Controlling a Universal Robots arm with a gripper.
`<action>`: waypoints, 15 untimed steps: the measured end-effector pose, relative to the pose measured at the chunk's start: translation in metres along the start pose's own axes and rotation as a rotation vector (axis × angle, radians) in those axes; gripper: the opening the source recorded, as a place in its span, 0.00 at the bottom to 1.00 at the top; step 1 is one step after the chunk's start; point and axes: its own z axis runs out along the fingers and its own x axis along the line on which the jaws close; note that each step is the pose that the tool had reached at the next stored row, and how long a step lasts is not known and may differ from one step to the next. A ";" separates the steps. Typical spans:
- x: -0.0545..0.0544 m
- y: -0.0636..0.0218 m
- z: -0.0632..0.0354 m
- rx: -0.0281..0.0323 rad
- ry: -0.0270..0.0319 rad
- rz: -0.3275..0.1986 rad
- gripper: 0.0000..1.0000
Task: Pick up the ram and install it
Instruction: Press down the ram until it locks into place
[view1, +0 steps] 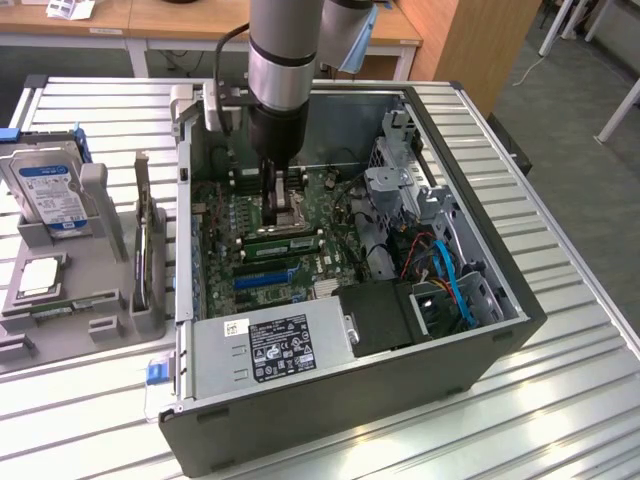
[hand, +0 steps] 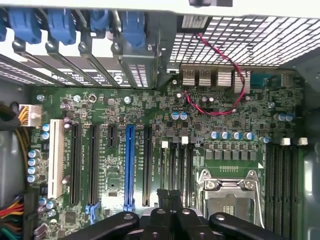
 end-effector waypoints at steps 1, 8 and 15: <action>0.000 0.0001 -0.0024 0.0001 -0.0001 0.000 0.10; -0.001 0.0007 -0.0213 0.0000 0.0000 0.000 0.10; -0.001 0.0011 -0.0339 0.0000 0.0000 0.000 0.10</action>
